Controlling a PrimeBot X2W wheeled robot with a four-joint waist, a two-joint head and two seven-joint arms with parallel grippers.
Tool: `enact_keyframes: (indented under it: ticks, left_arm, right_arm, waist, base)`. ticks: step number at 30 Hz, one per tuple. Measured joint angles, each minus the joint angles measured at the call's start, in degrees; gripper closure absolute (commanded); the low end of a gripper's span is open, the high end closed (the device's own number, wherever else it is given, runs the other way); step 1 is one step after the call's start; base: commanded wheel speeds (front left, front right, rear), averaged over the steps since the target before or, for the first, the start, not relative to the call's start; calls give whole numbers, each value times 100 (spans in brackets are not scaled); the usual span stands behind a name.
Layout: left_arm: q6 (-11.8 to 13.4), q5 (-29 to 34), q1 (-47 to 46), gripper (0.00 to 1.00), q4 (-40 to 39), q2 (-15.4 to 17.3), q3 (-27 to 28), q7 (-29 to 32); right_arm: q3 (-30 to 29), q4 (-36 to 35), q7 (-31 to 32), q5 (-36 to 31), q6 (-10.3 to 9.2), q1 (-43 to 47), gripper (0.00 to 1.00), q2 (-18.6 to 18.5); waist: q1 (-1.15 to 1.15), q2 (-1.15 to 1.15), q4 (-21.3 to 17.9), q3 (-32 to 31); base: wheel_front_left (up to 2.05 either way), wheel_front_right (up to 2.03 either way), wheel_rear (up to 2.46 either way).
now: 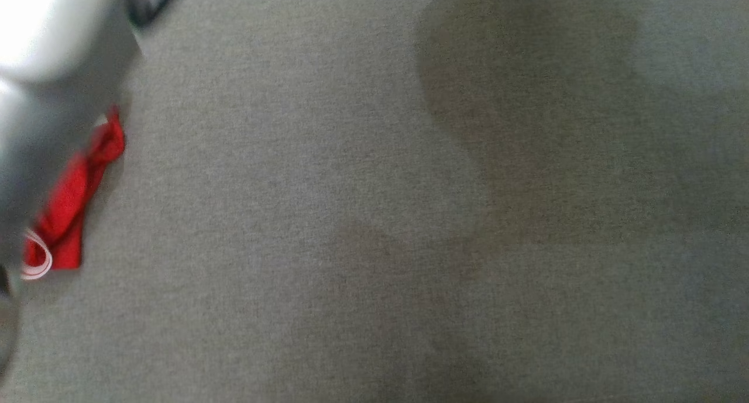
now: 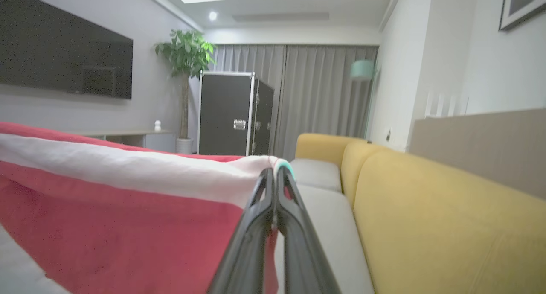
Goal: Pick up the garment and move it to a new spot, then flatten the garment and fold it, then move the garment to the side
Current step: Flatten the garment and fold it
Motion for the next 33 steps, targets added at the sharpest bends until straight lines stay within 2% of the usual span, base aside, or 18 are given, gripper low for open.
enact_keyframes:
  ticks: [4, 10, 16, 23, 24, 26, 33]
  left_arm:
    - [-74, 359, 1327, 100, -405, 7, 159, 1]
    - [-143, 883, 3535, 100, -814, -89, 1, 2]
    - [-180, 1172, 5127, 100, -755, -169, -520, 3]
    - [-223, 1106, 5959, 100, -946, -141, -857, 3]
    - [-223, 1106, 5959, 100, -946, -141, -857, 3]
    - [-223, 1006, 6087, 100, -1214, -130, -943, 3]
    - [-223, 413, 6049, 100, -1621, -288, -459, 4]
  right_arm:
    - [18, -354, 1, 20, 0, 1171, 100, -75]
    - [58, -697, 8, 152, 0, 3247, 100, -176]
    - [-597, -988, 9, 141, 0, 4866, 100, -202]
    - [-1725, -1446, 9, 55, -1, 6917, 100, -337]
    - [-1725, -1446, 9, 55, -1, 6917, 100, -337]
    - [-2357, -1717, 42, -102, 0, 7524, 100, -434]
    - [-3632, -2349, 757, -781, 0, 7744, 100, -204]
  waist:
    - [0, 0, -59, -107]
    - [0, 0, -100, -293]
    - [-1, 0, -173, -615]
    - [-2, 0, -222, -1055]
    - [-2, 0, -222, -1055]
    - [-2, 0, -167, -1133]
    - [0, 0, 202, -1017]
  base:
    - [0, 0, 0]
    - [0, 0, 0]
    - [0, 0, 0]
    - [0, 0, 0]
    - [0, 0, 0]
    - [0, 0, 0]
    - [0, 0, 0]
